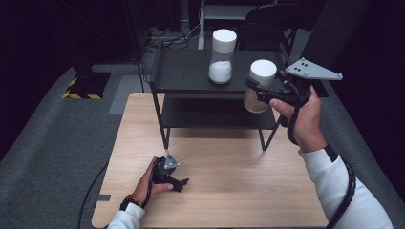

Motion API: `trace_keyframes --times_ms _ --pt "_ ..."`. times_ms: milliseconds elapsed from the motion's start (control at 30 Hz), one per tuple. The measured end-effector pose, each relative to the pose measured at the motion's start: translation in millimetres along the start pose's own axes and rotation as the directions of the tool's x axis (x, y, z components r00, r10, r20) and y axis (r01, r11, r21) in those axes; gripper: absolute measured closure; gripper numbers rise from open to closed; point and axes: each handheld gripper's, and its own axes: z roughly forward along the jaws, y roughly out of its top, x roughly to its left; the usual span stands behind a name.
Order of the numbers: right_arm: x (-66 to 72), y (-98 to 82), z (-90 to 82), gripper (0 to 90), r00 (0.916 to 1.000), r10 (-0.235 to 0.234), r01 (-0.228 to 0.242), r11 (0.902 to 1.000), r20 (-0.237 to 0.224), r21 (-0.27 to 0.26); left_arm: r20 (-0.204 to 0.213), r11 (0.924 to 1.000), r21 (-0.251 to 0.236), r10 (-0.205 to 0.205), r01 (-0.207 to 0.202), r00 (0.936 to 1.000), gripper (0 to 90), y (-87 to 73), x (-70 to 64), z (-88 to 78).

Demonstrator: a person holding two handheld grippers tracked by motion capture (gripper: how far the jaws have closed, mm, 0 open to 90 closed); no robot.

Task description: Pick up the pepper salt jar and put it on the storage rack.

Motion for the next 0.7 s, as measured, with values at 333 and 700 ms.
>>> trace_keyframes --times_ms 333,700 --pt "-3.9 11.4 7.6 33.6 0.9994 0.033 -0.033 0.9988 0.001 -0.037 0.000 1.0000 0.000 0.000 0.000 1.0000 0.8 0.0 -0.1 0.0" --pt "-14.0 20.5 28.1 33.6 0.9987 0.048 -0.048 0.9976 0.015 -0.050 0.000 1.0000 0.001 0.000 0.000 1.0000 0.7 0.1 0.1 0.0"
